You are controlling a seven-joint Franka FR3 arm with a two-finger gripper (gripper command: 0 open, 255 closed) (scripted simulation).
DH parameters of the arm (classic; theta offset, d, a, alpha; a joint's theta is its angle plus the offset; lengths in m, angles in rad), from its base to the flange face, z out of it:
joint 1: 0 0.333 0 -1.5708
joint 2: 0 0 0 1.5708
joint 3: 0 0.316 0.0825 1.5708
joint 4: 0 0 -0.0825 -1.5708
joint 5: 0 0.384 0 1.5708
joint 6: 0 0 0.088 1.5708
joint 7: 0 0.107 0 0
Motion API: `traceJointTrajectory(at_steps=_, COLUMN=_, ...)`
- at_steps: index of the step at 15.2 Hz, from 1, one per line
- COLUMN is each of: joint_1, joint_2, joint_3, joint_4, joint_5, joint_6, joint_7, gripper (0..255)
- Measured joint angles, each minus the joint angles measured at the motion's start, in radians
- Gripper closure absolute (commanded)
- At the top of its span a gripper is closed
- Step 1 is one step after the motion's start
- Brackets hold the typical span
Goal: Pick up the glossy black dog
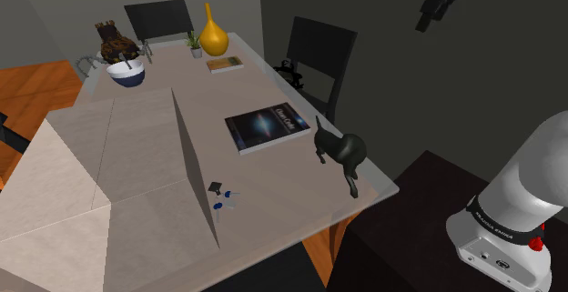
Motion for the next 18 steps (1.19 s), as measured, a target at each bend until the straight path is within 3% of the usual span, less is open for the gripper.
traceJointTrajectory(at_steps=5, joint_1=0.016, joint_2=0.046, joint_3=0.016, joint_4=-0.047, joint_5=0.03, joint_6=0.065, joint_7=0.031, gripper=0)
traceJointTrajectory(at_steps=18, joint_1=0.095, joint_2=0.33, joint_3=0.076, joint_4=-0.156, joint_5=0.164, joint_6=0.356, joint_7=0.124, gripper=0)
